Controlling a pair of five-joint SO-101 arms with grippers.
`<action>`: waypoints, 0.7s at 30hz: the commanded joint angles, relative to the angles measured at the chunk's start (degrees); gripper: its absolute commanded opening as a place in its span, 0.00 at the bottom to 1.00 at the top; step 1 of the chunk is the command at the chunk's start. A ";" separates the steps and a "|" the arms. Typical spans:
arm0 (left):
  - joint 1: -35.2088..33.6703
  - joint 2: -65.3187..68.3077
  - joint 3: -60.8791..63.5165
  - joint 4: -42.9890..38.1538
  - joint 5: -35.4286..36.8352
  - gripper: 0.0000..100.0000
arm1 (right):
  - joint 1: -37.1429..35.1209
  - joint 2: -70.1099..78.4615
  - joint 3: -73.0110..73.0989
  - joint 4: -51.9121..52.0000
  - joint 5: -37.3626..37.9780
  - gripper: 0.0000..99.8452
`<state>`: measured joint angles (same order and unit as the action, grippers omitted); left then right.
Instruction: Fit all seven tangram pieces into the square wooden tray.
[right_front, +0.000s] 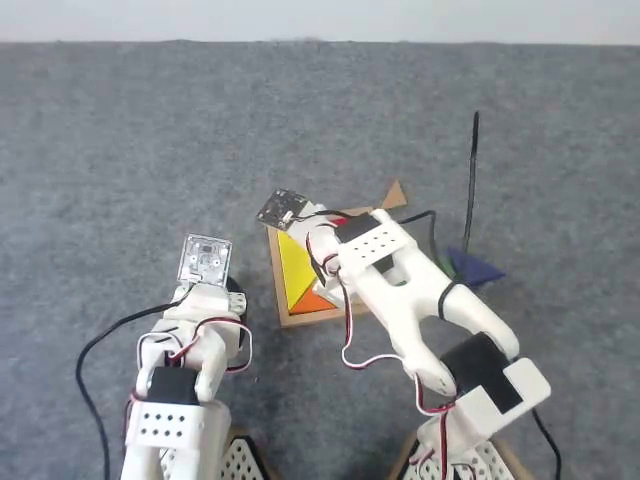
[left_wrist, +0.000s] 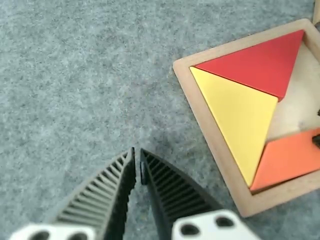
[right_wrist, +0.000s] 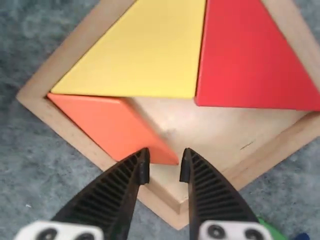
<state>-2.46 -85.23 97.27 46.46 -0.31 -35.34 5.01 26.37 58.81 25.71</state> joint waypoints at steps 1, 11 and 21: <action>-0.26 -0.79 -0.48 0.26 0.35 0.02 | 2.95 -9.01 -2.20 3.21 -1.23 0.12; -0.26 -0.79 -0.48 0.26 0.35 0.02 | 18.15 -22.99 2.11 9.45 -3.43 0.12; -0.26 -0.79 -0.48 0.26 0.35 0.02 | 26.15 -24.04 4.31 12.35 -3.69 0.26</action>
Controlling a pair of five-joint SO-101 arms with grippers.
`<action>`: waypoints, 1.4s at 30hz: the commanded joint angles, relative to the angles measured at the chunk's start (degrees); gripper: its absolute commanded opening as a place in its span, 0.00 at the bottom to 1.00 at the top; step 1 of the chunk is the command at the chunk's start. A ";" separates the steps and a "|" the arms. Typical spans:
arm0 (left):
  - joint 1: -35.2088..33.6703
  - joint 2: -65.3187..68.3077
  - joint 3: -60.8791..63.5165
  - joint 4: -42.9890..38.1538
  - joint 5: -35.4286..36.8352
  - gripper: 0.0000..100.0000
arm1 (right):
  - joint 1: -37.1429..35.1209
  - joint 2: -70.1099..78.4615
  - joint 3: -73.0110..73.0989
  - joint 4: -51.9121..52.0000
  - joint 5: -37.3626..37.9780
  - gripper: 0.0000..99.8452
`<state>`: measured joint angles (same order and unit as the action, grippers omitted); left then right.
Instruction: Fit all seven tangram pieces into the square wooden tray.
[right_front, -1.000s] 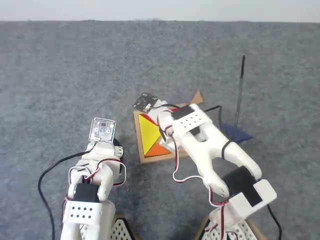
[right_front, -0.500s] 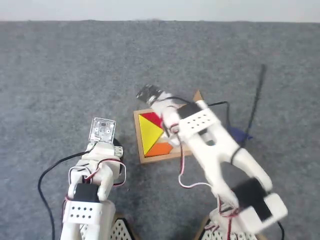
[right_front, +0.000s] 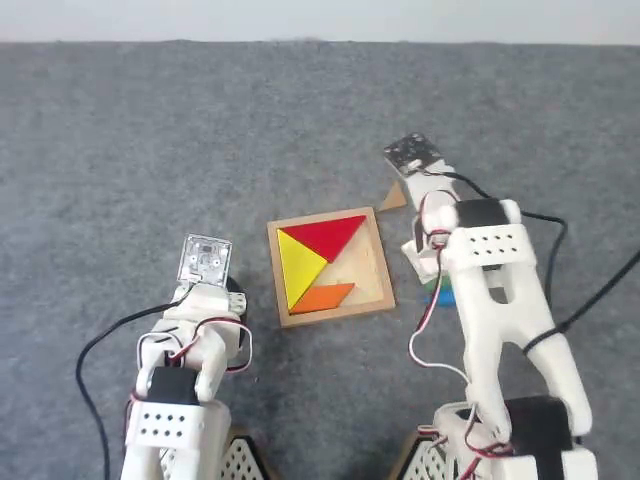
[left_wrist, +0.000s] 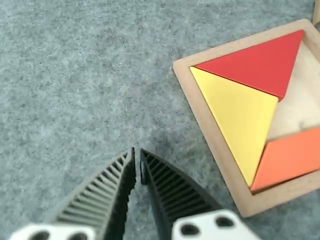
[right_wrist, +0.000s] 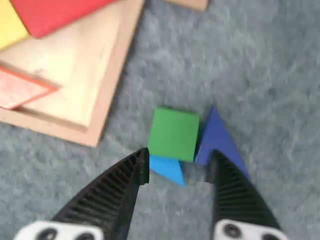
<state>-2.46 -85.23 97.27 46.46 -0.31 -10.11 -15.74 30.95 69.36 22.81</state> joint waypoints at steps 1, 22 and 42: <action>-0.26 -0.79 -0.48 0.26 0.35 0.02 | 0.92 -3.30 -0.26 1.71 -0.88 0.26; -0.26 -0.79 -0.48 0.26 0.35 0.02 | -2.95 37.32 -45.80 8.57 -24.26 0.26; -0.18 -0.79 -0.48 0.26 0.35 0.02 | -6.90 59.65 -67.16 7.25 -26.55 0.26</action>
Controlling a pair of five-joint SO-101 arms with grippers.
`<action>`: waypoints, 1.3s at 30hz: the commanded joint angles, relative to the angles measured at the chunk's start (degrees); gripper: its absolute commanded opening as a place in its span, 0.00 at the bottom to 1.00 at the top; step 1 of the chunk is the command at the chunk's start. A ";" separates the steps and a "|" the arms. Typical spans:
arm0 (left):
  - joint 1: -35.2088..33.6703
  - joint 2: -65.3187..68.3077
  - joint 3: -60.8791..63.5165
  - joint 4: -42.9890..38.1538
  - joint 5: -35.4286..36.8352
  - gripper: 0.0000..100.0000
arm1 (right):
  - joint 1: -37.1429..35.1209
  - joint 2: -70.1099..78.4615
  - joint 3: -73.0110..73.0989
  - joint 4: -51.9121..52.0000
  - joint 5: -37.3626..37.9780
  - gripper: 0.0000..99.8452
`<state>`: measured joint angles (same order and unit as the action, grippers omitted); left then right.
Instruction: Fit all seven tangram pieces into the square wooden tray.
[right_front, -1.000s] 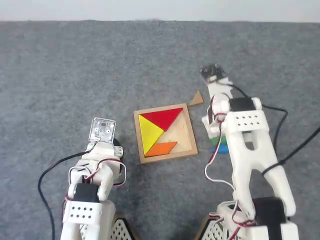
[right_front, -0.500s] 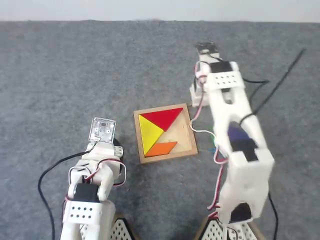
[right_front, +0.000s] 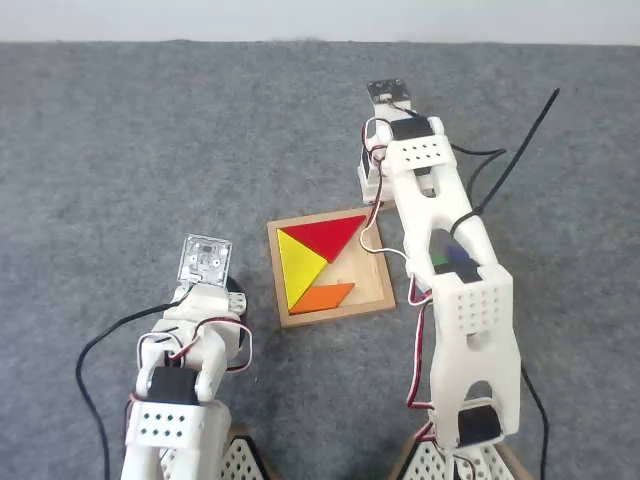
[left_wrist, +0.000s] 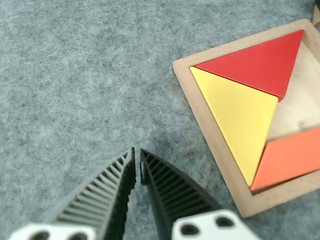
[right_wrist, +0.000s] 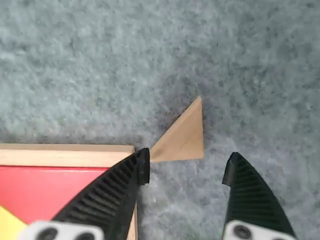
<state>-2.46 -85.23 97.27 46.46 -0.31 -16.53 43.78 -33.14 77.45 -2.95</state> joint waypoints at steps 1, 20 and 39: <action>-0.18 -0.79 -0.48 0.26 0.35 0.02 | -0.31 0.48 -3.08 -0.92 -0.79 0.26; -0.18 -0.79 -0.48 0.26 0.35 0.02 | -0.04 2.59 -3.34 -2.95 -11.96 0.26; -0.18 -0.79 -0.48 0.26 0.35 0.02 | 3.21 1.45 -8.35 -1.71 -11.69 0.26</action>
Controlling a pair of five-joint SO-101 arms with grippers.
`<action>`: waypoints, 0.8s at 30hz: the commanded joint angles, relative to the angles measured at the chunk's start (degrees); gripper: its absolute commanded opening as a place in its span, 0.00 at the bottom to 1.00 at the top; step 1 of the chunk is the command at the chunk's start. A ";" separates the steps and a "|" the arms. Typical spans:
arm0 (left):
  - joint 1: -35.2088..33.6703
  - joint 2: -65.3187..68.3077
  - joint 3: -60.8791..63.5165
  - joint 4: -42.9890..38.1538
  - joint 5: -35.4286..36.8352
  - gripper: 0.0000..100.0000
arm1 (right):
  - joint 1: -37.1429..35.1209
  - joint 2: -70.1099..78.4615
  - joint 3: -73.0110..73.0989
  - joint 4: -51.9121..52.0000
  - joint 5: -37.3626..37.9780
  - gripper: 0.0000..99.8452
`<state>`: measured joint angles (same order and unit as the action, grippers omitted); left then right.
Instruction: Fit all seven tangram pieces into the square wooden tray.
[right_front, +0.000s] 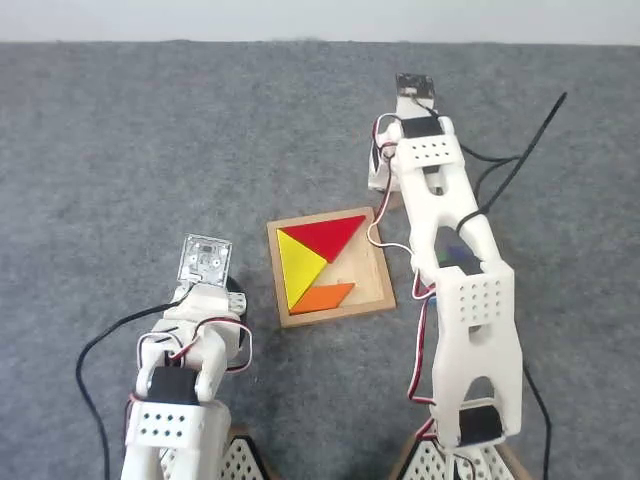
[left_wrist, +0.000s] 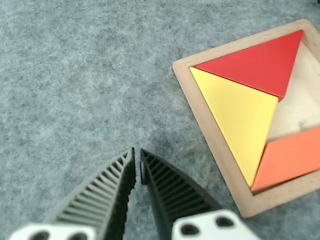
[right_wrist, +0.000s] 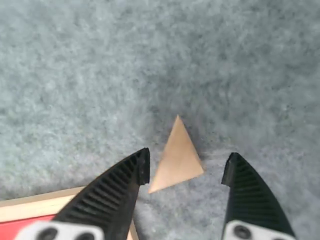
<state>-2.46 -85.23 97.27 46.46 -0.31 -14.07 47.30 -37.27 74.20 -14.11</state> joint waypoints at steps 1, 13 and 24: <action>-0.18 -0.79 -0.48 0.26 0.35 0.02 | 0.75 -1.45 -4.48 1.54 -0.44 0.26; -0.18 -0.79 -0.48 0.26 0.35 0.02 | 1.27 4.35 -4.57 0.13 2.73 0.26; -0.18 -0.79 -0.48 0.26 0.35 0.02 | 0.84 4.18 -4.48 1.89 4.22 0.08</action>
<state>-2.46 -85.23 97.27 46.46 -0.31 -12.48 51.87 -39.82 74.90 -11.82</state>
